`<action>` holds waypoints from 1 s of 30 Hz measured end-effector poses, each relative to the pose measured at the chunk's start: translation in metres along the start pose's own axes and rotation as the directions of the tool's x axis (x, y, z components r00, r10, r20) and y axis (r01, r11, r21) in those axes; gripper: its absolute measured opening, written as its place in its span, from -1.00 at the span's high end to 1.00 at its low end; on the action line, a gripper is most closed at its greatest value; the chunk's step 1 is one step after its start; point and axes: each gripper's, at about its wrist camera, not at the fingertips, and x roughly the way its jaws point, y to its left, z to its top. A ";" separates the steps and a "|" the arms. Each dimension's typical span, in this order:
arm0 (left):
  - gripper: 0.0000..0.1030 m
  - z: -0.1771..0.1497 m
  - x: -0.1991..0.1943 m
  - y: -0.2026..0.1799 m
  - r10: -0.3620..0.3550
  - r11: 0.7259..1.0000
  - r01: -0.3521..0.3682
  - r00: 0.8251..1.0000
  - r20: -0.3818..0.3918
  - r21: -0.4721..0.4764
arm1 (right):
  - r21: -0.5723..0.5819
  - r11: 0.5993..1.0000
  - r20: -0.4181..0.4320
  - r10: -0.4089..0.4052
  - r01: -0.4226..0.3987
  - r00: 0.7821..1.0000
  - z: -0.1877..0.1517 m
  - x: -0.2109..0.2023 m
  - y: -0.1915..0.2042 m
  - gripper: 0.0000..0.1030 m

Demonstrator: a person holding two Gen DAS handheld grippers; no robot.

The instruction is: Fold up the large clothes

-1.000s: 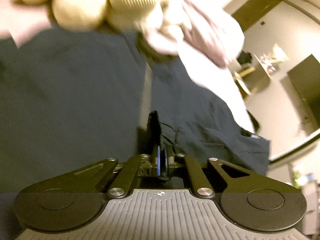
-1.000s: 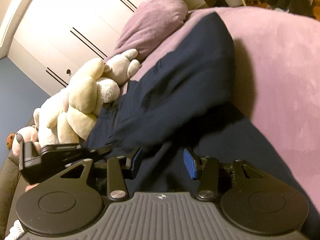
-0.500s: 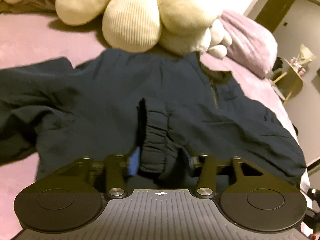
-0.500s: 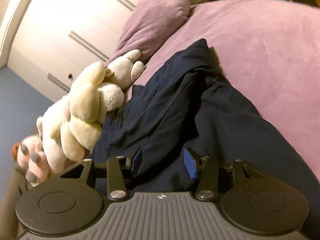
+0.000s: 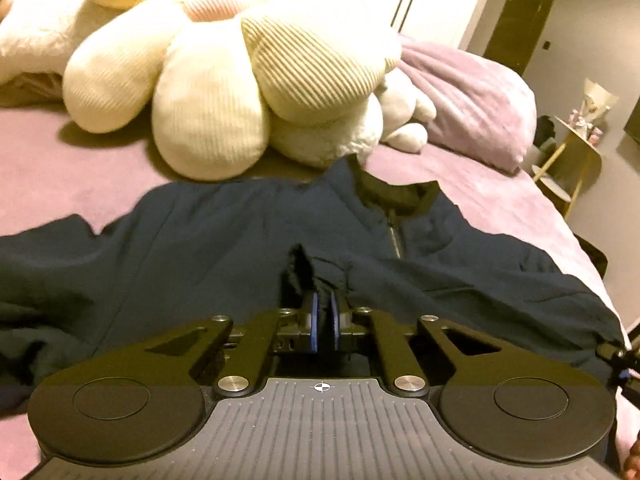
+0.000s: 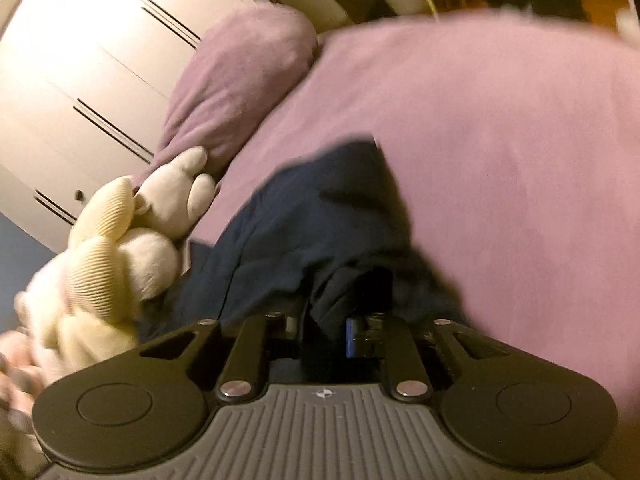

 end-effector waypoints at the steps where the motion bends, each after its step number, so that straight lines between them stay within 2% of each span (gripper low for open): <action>1: 0.82 -0.001 0.007 -0.002 0.023 1.000 -0.023 1.000 -0.012 0.002 | -0.028 0.999 0.038 -0.019 0.020 0.999 0.002 -0.003 0.002 0.71; 4: 0.63 -0.011 0.028 -0.005 0.104 0.994 -0.101 0.993 -0.064 0.050 | -0.106 0.991 0.080 -0.079 0.087 0.994 -0.005 0.002 0.001 0.72; 5: 0.58 -0.016 0.032 -0.005 0.109 0.993 -0.104 0.991 -0.072 0.063 | -0.150 0.982 0.090 -0.098 0.111 0.991 -0.010 0.005 0.001 0.77; 7: 0.25 -0.021 0.028 -0.003 0.131 0.988 -0.127 0.991 -0.042 0.085 | -0.242 0.961 0.119 -0.111 0.137 0.987 -0.020 0.008 0.002 0.77; 8: -0.10 -0.022 0.025 0.000 0.156 0.984 -0.153 0.987 -0.033 0.089 | -0.268 0.953 0.126 -0.110 0.140 0.986 -0.022 0.010 0.003 0.76; 9: -0.27 -0.021 0.020 0.004 0.171 0.982 -0.168 0.985 -0.024 0.085 | -0.275 0.952 0.125 -0.106 0.137 0.986 -0.022 0.009 0.002 0.76; 11: -0.31 -0.021 0.007 0.011 0.196 0.978 -0.197 0.980 0.013 0.074 | -0.277 0.953 0.097 -0.100 0.124 0.990 -0.017 0.006 0.003 0.69; 13: -0.33 -0.021 -0.008 0.009 0.224 0.967 -0.231 0.972 0.071 0.111 | -0.299 0.946 0.077 -0.107 0.125 0.991 -0.014 -0.009 0.005 0.56; 15: -0.34 -0.022 -0.016 0.002 0.196 0.966 -0.210 0.975 0.104 0.148 | -0.353 0.920 0.133 -0.129 0.169 0.983 -0.022 -0.031 0.015 0.25; 16: -0.35 -0.022 -0.017 -0.004 0.178 0.969 -0.194 0.978 0.106 0.157 | -0.380 0.900 0.184 -0.154 0.215 0.971 -0.028 -0.043 0.021 0.12; 18: -0.36 -0.024 -0.014 -0.019 0.141 0.973 -0.154 0.986 0.086 0.172 | -0.411 0.878 0.260 -0.144 0.244 0.955 -0.037 -0.060 0.030 0.12; 19: -0.36 -0.026 -0.010 -0.028 0.130 0.973 -0.141 0.989 0.074 0.182 | -0.423 0.875 0.272 -0.127 0.237 0.954 -0.039 -0.063 0.037 0.13; 21: -0.37 -0.031 -0.001 -0.043 0.114 0.973 -0.123 0.992 0.061 0.197 | -0.486 0.852 0.238 -0.087 0.196 0.967 -0.042 -0.053 0.055 0.36; 23: -0.37 -0.037 0.014 -0.052 0.120 0.973 -0.125 0.992 0.034 0.194 | -0.561 0.812 0.180 -0.072 0.162 0.981 -0.046 -0.030 0.075 0.67; 26: -0.44 -0.044 0.029 -0.057 0.154 0.967 -0.156 0.988 0.024 0.203 | -0.614 0.775 0.113 -0.100 0.149 0.988 -0.051 0.010 0.090 0.79; 27: -0.51 -0.046 0.033 -0.058 0.164 0.960 -0.166 0.986 0.031 0.224 | -0.623 0.766 0.102 -0.125 0.161 0.987 -0.052 0.023 0.089 0.79; 29: -0.68 -0.048 0.040 -0.059 0.178 0.947 -0.182 0.983 0.041 0.264 | -0.633 0.748 0.094 -0.180 0.199 0.979 -0.052 0.042 0.078 1.00; 30: -0.76 -0.050 0.041 -0.057 0.182 0.946 -0.186 0.982 0.042 0.266 | -0.650 0.731 0.112 -0.181 0.210 0.977 -0.052 0.046 0.071 1.00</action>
